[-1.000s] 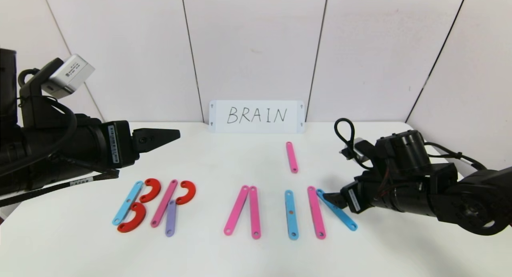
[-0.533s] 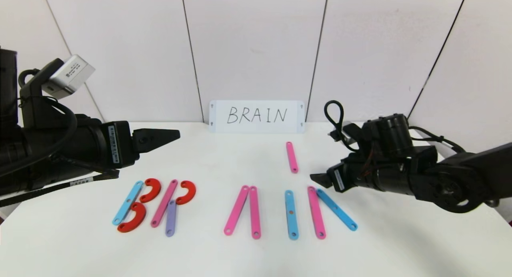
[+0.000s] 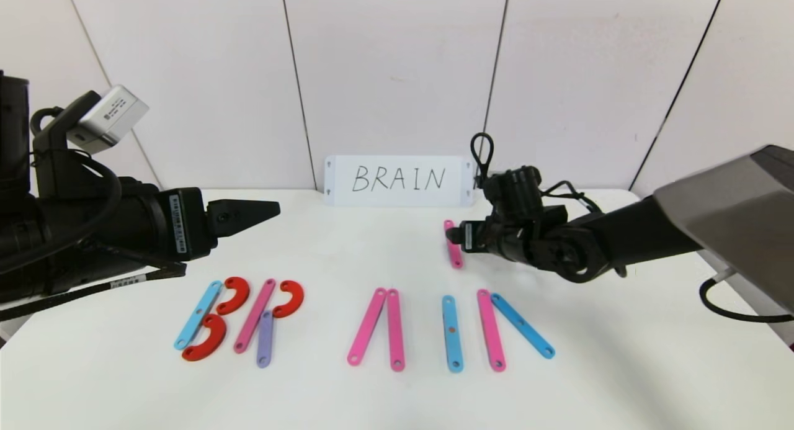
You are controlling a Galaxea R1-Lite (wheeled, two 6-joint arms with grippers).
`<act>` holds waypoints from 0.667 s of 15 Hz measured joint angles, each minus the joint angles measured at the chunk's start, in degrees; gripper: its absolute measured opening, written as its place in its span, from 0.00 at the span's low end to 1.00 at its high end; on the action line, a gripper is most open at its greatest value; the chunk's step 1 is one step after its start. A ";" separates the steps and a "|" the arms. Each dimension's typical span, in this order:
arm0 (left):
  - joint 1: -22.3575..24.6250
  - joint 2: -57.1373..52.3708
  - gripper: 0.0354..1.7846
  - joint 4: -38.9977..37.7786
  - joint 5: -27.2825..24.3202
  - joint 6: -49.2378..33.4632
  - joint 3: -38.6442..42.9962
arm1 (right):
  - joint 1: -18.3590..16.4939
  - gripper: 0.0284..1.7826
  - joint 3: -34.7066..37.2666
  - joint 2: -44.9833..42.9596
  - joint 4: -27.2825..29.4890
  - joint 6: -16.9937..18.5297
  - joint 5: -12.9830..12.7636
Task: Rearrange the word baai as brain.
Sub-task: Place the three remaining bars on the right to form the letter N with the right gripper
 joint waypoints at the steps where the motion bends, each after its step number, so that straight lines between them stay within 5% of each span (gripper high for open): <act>1: 0.00 0.02 0.95 0.00 0.00 0.00 0.02 | 0.88 0.97 -0.43 0.87 0.66 2.33 -1.38; 10: 0.00 0.00 0.95 -0.02 -0.02 0.02 0.09 | 3.22 0.97 -3.67 3.93 1.45 3.17 -1.95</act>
